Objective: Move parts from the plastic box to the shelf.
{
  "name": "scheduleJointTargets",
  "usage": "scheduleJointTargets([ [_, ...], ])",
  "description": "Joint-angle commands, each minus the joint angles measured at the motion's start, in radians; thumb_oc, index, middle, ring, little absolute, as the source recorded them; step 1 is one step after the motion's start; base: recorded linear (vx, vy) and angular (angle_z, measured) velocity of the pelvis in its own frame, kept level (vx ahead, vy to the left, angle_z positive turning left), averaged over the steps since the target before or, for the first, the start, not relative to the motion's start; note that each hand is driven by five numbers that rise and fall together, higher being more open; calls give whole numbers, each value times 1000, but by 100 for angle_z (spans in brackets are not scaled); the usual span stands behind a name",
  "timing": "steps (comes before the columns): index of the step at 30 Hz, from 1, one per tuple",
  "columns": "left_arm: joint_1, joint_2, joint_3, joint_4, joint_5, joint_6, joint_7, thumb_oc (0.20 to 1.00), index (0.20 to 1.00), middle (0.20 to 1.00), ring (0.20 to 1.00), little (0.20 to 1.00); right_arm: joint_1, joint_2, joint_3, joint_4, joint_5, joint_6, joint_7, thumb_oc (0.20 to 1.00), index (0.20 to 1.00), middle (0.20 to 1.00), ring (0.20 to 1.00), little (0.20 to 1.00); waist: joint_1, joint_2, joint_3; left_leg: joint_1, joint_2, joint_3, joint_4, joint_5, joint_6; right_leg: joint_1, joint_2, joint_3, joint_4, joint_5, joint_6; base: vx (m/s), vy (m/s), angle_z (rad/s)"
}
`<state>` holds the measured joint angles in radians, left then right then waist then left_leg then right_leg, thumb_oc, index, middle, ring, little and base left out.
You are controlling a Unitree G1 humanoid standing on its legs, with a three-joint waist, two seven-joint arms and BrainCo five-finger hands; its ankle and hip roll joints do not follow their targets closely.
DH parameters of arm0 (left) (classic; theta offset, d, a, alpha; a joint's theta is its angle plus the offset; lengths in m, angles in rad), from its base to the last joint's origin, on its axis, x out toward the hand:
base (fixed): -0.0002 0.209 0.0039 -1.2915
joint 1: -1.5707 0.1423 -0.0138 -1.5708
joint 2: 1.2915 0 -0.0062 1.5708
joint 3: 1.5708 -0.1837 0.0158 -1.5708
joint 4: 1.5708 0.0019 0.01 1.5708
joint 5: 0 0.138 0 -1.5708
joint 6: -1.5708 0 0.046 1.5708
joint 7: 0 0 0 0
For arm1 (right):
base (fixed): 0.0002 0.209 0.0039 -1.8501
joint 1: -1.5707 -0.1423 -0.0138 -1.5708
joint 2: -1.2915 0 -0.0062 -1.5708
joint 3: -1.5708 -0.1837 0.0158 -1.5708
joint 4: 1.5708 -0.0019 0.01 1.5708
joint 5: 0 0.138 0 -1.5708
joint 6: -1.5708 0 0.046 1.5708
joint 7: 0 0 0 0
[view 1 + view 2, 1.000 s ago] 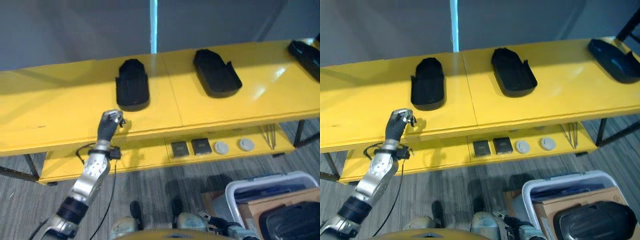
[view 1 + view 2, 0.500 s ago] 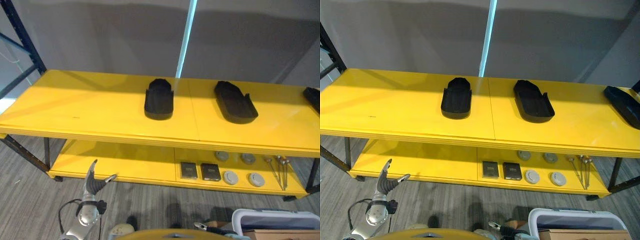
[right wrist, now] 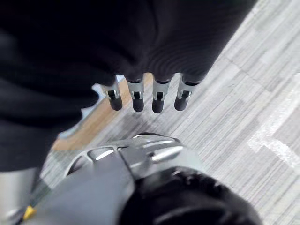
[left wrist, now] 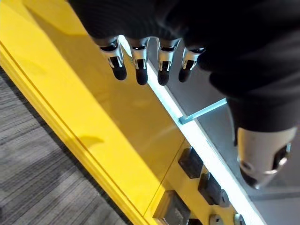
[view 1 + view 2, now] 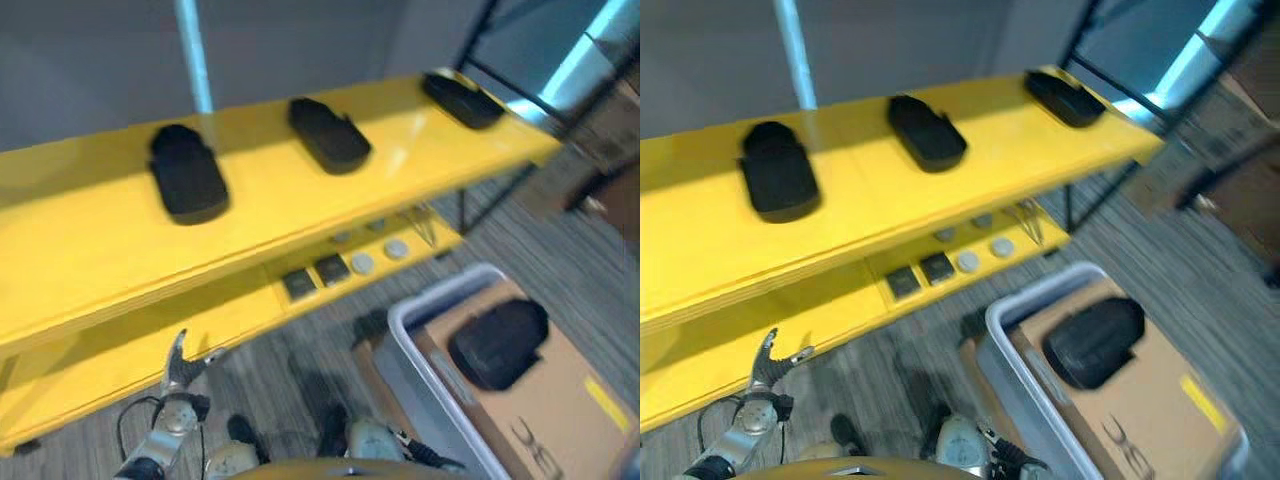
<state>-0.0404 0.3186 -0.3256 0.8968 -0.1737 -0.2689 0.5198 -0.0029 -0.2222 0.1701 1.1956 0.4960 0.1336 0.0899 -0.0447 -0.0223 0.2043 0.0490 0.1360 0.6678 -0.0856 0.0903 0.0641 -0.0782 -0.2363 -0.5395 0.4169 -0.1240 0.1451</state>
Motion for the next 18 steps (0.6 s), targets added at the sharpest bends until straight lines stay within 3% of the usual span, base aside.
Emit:
scheduleJointTargets([
  [1,-46,-25,62,5,-94,30,24,1000,1000,1000,1000,1000,10,-24,12,22,-48,-10,25,1000,1000,1000,1000,1000,40,17,70,66,-13,-77,61,-189,-43,128,22,-18,-176,11,-32,-8,-273,-199],
  [3,-39,-53,112,105,-114,109,19,1000,1000,1000,1000,1000,26,-25,-1,26,-75,-9,42,1000,1000,1000,1000,1000,28,3,68,65,-9,-90,128,-206,-58,166,68,7,-282,20,-46,69,-292,-182],
  [4,-35,-56,119,125,-133,113,17,1000,1000,1000,1000,1000,28,-26,-2,27,-82,-12,46,1000,1000,1000,1000,1000,24,0,69,66,-6,-91,154,-218,-58,165,68,12,-290,23,-50,76,-203,-79],
  [5,-18,-71,147,185,-181,80,1,1000,1000,1000,1000,1000,36,-32,-3,23,-122,-25,56,1000,1000,1000,1000,1000,10,-12,72,57,0,-98,264,-278,-54,168,65,27,-318,27,-71,63,-138,-64],
  [6,-17,-73,152,192,-184,74,-4,1000,1000,1000,1000,1000,37,-35,-2,19,-132,-25,56,1000,1000,1000,1000,1000,9,-14,73,50,5,-104,299,-284,-58,170,66,31,-325,28,-75,70,-126,-53],
  [7,-16,-76,158,197,-184,72,-9,1000,1000,1000,1000,1000,38,-37,0,13,-147,-24,52,1000,1000,1000,1000,1000,9,-17,76,39,11,-115,344,-280,-67,172,66,37,-334,32,-79,46,-87,-52],
  [8,-21,-84,172,203,-195,72,-16,1000,1000,1000,1000,1000,36,-49,7,6,-182,-21,47,1000,1000,1000,1000,1000,15,-21,88,-20,39,-168,468,-245,-105,179,70,61,-346,32,-91,38,-83,-41],
  [10,-24,-93,176,199,-239,74,-18,1000,1000,1000,1000,1000,31,-66,18,7,-187,-34,43,1000,1000,1000,1000,1000,27,-18,105,-84,60,-250,566,-202,-143,186,79,95,-363,32,-102,19,-12,-37],
  [11,-23,-102,185,195,-239,72,-29,1000,1000,1000,1000,1000,21,-76,27,5,-156,-53,33,1000,1000,1000,1000,1000,40,-13,109,-123,36,-337,564,-198,-150,187,83,140,-381,40,-99,17,132,-66],
  [12,-21,-106,188,196,-231,65,-34,1000,1000,1000,1000,1000,15,-78,31,5,-143,-65,28,1000,1000,1000,1000,1000,46,-12,106,-123,16,-370,530,-207,-144,183,82,164,-388,45,-93,45,274,-110],
  [13,-16,-114,195,195,-204,59,-43,1000,1000,1000,1000,1000,4,-81,34,7,-133,-95,23,1000,1000,1000,1000,1000,56,-10,95,-96,-12,-413,419,-220,-133,174,77,200,-398,55,-77,4,355,-102],
  [14,-12,-115,185,191,-215,53,-36,1000,1000,1000,1000,1000,-8,-90,42,1,-145,-118,28,1000,1000,1000,1000,1000,61,-7,80,-73,-21,-447,264,-179,-134,153,75,226,-415,74,-69,14,365,-105],
  [15,-9,-115,178,186,-227,57,-33,1000,1000,1000,1000,1000,-12,-96,50,-7,-159,-121,31,1000,1000,1000,1000,1000,64,-1,73,-63,-18,-472,199,-158,-144,151,79,243,-425,77,-64,-14,224,-82],
  [16,-9,-115,178,186,-227,58,-33,1000,1000,1000,1000,1000,-12,-96,50,-7,-159,-121,31,1000,1000,1000,1000,1000,64,-2,74,-61,-18,-471,197,-157,-144,152,79,243,-425,77,-64,83,286,-84],
  [17,-4,-121,161,185,-252,74,-32,1000,1000,1000,1000,1000,-18,-105,71,-23,-206,-128,27,1000,1000,1000,1000,1000,73,12,60,-70,-25,-548,119,-118,-161,151,91,290,-443,76,-58,94,315,-64],
  [18,-8,-123,154,190,-221,84,-41,1000,1000,1000,1000,1000,-16,-103,74,-24,-189,-143,2,1000,1000,1000,1000,1000,73,16,55,-67,-24,-548,99,-110,-163,156,89,295,-451,76,-55,138,450,-73],
])
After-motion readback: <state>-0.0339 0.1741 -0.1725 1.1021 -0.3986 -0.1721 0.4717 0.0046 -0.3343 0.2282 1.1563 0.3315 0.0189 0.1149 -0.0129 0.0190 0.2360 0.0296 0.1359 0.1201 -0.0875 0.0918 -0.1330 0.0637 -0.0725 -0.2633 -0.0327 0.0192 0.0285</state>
